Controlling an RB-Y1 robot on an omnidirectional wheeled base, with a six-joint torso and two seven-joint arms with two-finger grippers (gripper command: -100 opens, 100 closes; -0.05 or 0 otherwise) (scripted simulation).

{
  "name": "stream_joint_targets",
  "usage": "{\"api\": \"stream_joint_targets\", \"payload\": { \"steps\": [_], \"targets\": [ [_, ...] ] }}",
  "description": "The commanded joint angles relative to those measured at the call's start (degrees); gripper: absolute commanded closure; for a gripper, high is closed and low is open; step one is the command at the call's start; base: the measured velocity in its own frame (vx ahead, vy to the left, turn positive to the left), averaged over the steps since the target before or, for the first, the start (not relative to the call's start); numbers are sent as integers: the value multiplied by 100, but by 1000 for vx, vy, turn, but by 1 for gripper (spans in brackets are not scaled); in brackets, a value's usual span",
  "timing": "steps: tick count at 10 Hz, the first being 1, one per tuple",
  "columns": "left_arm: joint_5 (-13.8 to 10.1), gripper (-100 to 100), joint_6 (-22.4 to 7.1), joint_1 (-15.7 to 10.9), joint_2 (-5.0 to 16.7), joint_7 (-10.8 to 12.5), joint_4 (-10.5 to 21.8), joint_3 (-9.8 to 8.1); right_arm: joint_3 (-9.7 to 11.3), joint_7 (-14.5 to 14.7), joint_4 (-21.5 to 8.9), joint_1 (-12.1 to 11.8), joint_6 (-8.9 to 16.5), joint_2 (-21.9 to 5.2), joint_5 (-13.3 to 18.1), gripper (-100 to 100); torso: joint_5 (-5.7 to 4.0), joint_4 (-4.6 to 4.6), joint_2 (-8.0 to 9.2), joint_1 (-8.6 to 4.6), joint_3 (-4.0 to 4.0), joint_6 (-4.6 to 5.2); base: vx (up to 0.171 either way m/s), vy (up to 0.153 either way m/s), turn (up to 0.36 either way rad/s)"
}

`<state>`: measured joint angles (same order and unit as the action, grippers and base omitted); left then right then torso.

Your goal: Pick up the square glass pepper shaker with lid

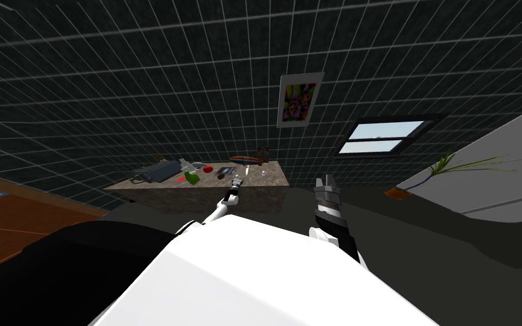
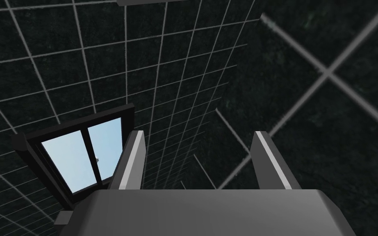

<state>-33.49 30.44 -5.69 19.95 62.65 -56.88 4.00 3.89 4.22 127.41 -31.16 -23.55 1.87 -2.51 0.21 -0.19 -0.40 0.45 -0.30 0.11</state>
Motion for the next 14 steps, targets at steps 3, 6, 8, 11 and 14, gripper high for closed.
{"api": "stream_joint_targets", "payload": {
  "steps": [3,6,8,11,14],
  "targets": [
    [-8,100,5,1,-1,4,-6,-11,0,0,0,0,0,0,0,0,0,-5,-5,0,-5,9,0,0,5],
    [-12,0,3,-1,-8,15,-9,-9,0,0,0,0,0,0,0,0,-5,-5,-4,0,-5,4,0,0,0],
    [-143,100,26,356,-236,-286,-412,-176,0,0,0,1,0,-1,0,0,6,-12,-9,9,-10,25,4,62,-318],
    [-297,100,128,762,-455,-526,-746,-334,0,0,0,1,0,-1,0,0,14,-20,-20,14,-20,29,0,53,-261],
    [-451,100,230,1169,-673,-766,-1080,-493,-1,0,0,0,0,-1,0,0,26,-32,-33,17,-32,34,-5,59,-252]
  ]
}}
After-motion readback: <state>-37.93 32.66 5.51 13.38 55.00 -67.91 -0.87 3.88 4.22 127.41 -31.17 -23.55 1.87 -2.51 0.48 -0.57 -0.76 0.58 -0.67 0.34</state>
